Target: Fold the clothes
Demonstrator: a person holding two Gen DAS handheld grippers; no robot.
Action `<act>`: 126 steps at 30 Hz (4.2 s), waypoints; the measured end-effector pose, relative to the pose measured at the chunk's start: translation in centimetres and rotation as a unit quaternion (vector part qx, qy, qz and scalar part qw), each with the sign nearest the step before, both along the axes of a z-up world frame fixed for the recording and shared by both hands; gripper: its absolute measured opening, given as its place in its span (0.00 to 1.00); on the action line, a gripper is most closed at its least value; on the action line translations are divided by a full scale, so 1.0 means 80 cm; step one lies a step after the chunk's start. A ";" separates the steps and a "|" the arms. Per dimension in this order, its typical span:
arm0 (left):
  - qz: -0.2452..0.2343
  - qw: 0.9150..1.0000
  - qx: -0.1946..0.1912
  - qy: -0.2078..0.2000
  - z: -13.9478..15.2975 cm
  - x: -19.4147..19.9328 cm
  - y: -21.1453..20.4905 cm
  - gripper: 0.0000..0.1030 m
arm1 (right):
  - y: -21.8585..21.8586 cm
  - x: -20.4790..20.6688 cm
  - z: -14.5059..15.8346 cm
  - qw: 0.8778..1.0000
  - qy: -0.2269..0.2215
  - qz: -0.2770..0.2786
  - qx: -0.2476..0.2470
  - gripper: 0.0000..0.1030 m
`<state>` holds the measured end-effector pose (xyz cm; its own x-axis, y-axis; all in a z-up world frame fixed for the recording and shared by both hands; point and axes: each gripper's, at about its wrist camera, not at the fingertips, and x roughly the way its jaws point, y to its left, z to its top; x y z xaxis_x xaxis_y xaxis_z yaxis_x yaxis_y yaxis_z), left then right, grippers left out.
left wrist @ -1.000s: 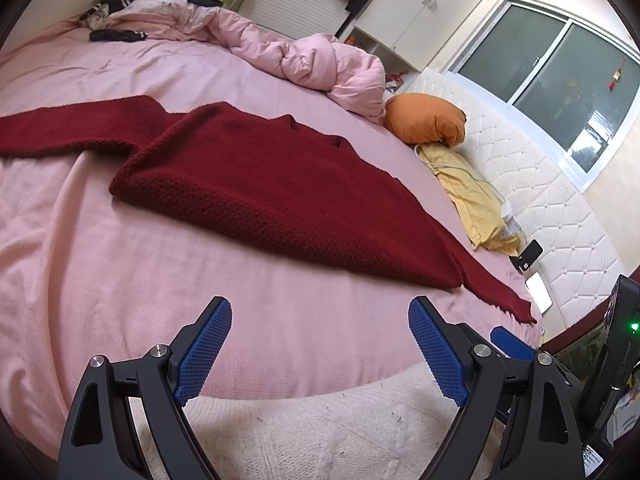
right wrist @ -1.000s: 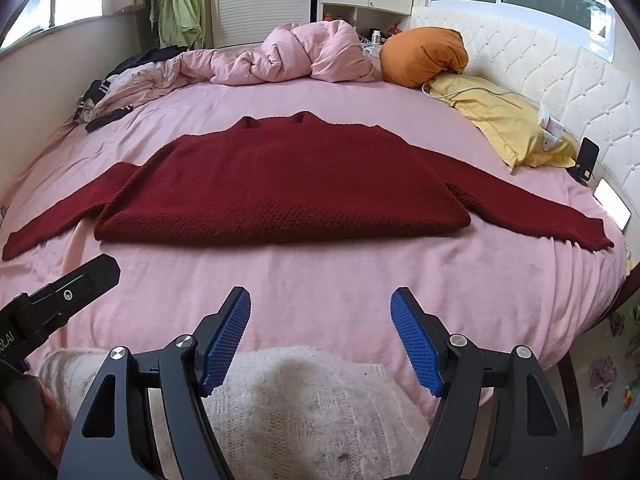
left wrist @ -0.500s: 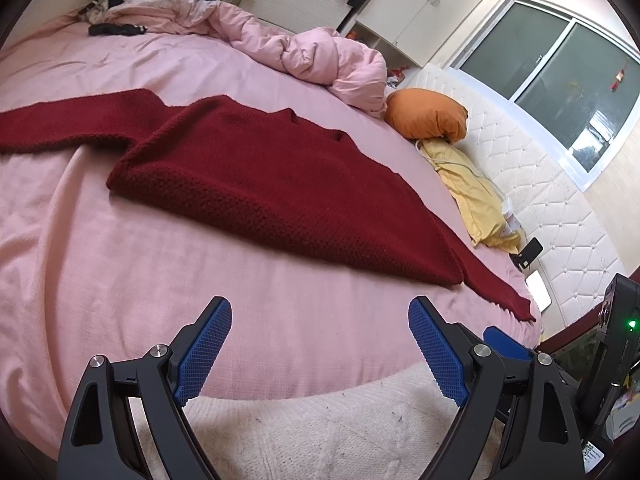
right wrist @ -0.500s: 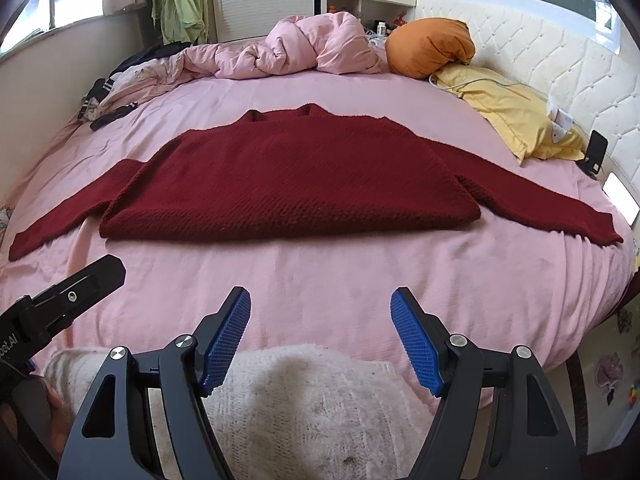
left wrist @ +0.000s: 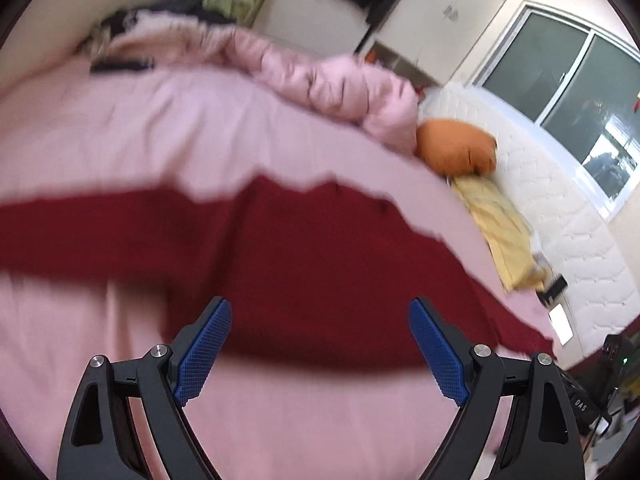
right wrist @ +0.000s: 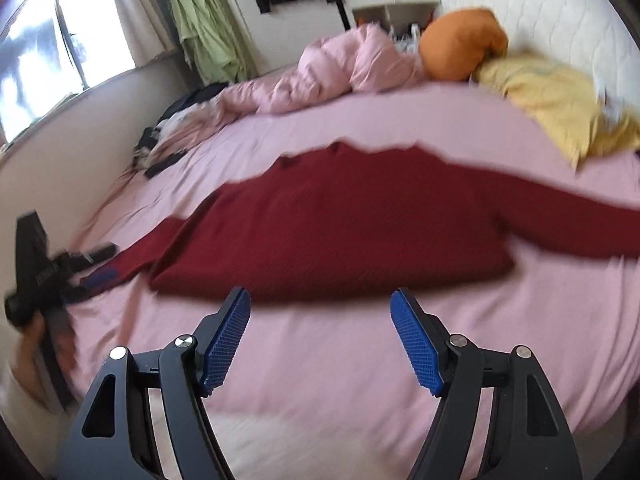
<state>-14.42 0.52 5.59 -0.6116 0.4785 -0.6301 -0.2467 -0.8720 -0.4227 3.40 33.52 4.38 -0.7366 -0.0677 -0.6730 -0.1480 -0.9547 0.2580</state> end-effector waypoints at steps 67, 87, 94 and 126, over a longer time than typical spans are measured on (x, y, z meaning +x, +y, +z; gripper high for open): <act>-0.045 0.989 0.139 -0.035 -0.073 0.321 -0.156 0.10 | 0.081 0.234 -0.012 0.973 -0.054 0.093 -0.203 0.08; -0.002 1.000 -0.020 -0.012 0.011 0.276 -0.110 0.78 | 0.075 0.215 0.056 0.998 -0.045 -0.017 -0.050 0.28; -0.001 0.998 -0.060 -0.006 0.004 0.230 0.029 0.79 | -0.062 0.098 0.046 1.000 -0.026 -0.017 -0.001 0.47; 0.058 0.992 -0.101 -0.047 -0.084 0.226 0.046 0.82 | -0.131 0.060 -0.035 0.991 -0.067 -0.079 0.081 0.47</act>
<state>3.66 4.19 -1.11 -0.5896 0.2661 -0.7626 -0.1070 -0.9616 -0.2528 8.19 23.07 1.56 -0.6323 0.1584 -0.7584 -0.3216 -0.9442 0.0708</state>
